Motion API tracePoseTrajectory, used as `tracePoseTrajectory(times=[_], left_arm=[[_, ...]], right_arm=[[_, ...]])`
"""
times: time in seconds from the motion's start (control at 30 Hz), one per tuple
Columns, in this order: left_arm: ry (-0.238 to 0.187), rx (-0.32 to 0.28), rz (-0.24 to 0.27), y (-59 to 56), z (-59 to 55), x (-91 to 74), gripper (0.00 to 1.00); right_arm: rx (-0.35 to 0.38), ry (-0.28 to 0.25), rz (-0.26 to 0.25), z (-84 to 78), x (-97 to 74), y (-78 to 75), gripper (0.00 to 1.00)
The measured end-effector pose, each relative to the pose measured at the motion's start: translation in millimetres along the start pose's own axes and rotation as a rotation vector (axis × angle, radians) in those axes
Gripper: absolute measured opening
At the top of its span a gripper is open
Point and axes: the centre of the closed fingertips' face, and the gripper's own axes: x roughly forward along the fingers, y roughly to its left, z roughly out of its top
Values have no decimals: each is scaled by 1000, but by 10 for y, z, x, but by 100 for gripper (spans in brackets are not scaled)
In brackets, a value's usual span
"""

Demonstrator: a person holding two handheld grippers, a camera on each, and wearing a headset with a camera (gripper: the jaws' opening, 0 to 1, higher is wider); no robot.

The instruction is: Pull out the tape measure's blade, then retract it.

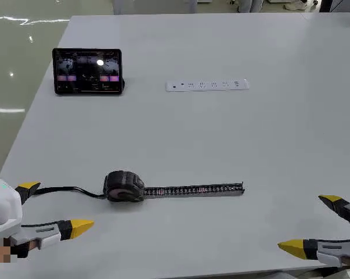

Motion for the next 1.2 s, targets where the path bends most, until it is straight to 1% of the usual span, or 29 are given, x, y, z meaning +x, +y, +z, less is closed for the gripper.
tracePoseTrajectory(times=[0.1,0.17,0.23,0.33,0.37,0.43,0.53,0.6,0.67,0.7,0.8,0.93,1.0,1.03,1.1,1.13,1.2], left_arm=[[13,11,-13,-21,-16,-4,99],[11,20,-12,-17,-10,-12,99],[12,12,-11,-14,-13,-19,99],[21,13,-21,-49,-9,-16,99],[21,17,-26,-71,17,-8,99],[19,22,-21,-84,61,5,99],[-3,-23,-29,-141,187,16,99],[-4,-17,-17,-144,225,31,99],[-8,-18,-10,-160,273,48,99],[-16,-20,-10,-179,304,64,99],[-19,-15,-2,-220,346,116,99],[-6,-22,-8,-294,354,187,99],[31,-39,-20,-343,292,241,99],[36,-43,-27,-378,284,270,99],[28,-38,-37,-436,300,302,99],[26,-34,-34,-464,312,326,99],[31,-31,-31,-494,321,375,99]], right_arm=[[5,-8,-5,17,-7,8,99],[-1,-7,0,30,-8,14,99],[-10,-1,0,37,-10,1,99],[-13,3,-2,85,-18,-36,99],[-22,1,3,126,-17,-41,99],[-47,11,6,159,-4,-71,99],[-76,23,23,263,15,-99,99],[-81,20,44,323,28,-97,99],[-123,38,70,366,48,-79,99],[-159,54,81,379,63,-84,99],[-211,80,100,421,95,-96,99],[-248,107,127,478,140,-114,99],[-258,124,148,496,162,-112,99],[-269,132,156,507,174,-113,99],[-295,135,159,527,197,-129,99],[-299,147,165,530,213,-138,99],[-307,153,171,555,236,-147,99]])
